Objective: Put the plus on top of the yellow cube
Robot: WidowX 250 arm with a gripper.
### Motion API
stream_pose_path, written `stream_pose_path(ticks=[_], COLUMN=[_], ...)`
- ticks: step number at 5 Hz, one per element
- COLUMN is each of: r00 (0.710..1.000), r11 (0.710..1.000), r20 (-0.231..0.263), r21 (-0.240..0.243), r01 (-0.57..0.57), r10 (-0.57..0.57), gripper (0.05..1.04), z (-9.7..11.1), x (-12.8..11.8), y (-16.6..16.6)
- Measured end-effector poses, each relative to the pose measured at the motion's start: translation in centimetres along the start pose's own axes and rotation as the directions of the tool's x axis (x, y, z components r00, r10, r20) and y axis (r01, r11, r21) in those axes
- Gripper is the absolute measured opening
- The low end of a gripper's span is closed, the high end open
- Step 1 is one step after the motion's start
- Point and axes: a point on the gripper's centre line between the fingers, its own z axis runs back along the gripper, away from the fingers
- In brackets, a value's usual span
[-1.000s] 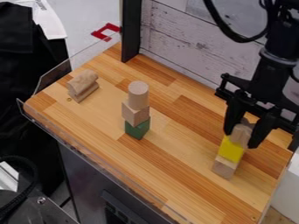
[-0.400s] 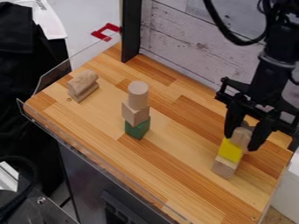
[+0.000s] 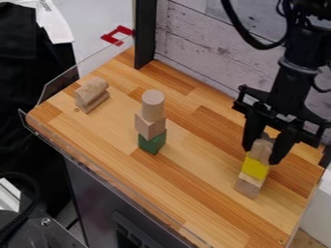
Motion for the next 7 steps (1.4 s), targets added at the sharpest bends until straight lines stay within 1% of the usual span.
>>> stream_pose_path(ticks=[1,2,3,4,5,6,7], r00=[1.0,1.0,1.0,0.997,0.989,0.982,0.98], r11=[1.0,1.0,1.0,0.998,0.992,0.985,0.984], r20=[-0.004,-0.02,-0.004,0.066,0.113,0.117,0.088], r21=[-0.004,-0.005,-0.022,-0.05,-0.083,-0.105,-0.049], r01=[-0.001,-0.007,-0.022,-0.045,-0.091,-0.134,-0.173], r10=[0.001,0.007,0.022,0.048,0.1,0.146,0.177], gripper=[0.523,0.835,1.007,1.0,1.0,1.0,1.0], z=[0.0,-0.3,0.1,2.5,4.6,4.9,4.0], x=[0.1,0.0,-0.2,-1.0,-1.6,-1.9,-1.7], y=[0.0,-0.1,0.1,1.1,3.4,6.3,8.9])
